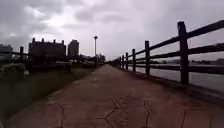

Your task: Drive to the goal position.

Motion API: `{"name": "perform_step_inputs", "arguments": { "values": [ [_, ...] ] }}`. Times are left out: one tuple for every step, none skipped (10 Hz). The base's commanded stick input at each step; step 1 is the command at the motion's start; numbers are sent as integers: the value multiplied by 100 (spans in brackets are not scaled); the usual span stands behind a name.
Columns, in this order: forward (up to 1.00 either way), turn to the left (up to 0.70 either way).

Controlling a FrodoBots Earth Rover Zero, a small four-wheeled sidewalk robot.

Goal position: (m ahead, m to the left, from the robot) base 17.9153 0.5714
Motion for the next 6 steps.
{"name": "perform_step_inputs", "arguments": {
  "values": [
    [100,0],
    [100,0],
    [100,0],
    [100,0],
    [100,0],
    [100,0]
  ]
}}
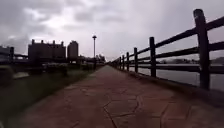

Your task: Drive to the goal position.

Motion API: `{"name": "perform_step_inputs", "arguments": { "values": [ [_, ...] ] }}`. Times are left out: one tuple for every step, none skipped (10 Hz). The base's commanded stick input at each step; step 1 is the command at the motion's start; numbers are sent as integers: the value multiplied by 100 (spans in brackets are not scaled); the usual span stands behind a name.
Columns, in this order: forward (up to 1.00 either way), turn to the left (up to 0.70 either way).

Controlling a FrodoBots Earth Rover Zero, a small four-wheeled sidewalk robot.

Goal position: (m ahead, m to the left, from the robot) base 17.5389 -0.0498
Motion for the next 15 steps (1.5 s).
{"name": "perform_step_inputs", "arguments": {
  "values": [
    [100,0],
    [100,0],
    [100,0],
    [100,0],
    [100,0],
    [100,0],
    [100,0],
    [100,0],
    [100,0],
    [100,0],
    [100,0],
    [100,0],
    [100,0],
    [100,0],
    [100,0]
  ]
}}
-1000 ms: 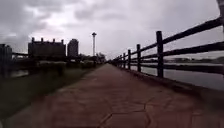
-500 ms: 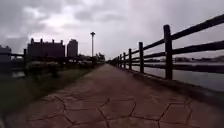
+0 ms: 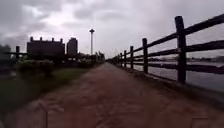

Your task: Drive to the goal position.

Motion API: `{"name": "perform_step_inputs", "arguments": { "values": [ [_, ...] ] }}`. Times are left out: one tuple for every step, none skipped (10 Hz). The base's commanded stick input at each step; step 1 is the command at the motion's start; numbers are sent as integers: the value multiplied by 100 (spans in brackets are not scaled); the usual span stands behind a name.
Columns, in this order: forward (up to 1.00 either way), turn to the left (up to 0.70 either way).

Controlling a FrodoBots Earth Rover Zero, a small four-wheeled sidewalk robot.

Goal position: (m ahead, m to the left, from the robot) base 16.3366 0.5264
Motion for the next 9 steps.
{"name": "perform_step_inputs", "arguments": {
  "values": [
    [100,0],
    [100,0],
    [100,0],
    [100,0],
    [100,0],
    [100,0],
    [100,0],
    [100,0],
    [100,0]
  ]
}}
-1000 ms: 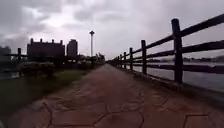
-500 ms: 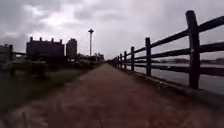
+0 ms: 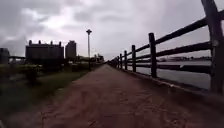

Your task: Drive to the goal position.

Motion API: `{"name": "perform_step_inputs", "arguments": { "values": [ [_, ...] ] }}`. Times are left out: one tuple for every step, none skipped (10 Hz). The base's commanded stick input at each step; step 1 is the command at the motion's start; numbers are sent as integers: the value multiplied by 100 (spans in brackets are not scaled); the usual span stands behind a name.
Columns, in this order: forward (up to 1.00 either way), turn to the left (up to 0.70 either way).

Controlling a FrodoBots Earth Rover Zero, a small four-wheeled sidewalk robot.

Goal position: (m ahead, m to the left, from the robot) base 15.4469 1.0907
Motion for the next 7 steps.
{"name": "perform_step_inputs", "arguments": {
  "values": [
    [100,0],
    [100,0],
    [100,0],
    [100,0],
    [100,0],
    [100,0],
    [100,0]
  ]
}}
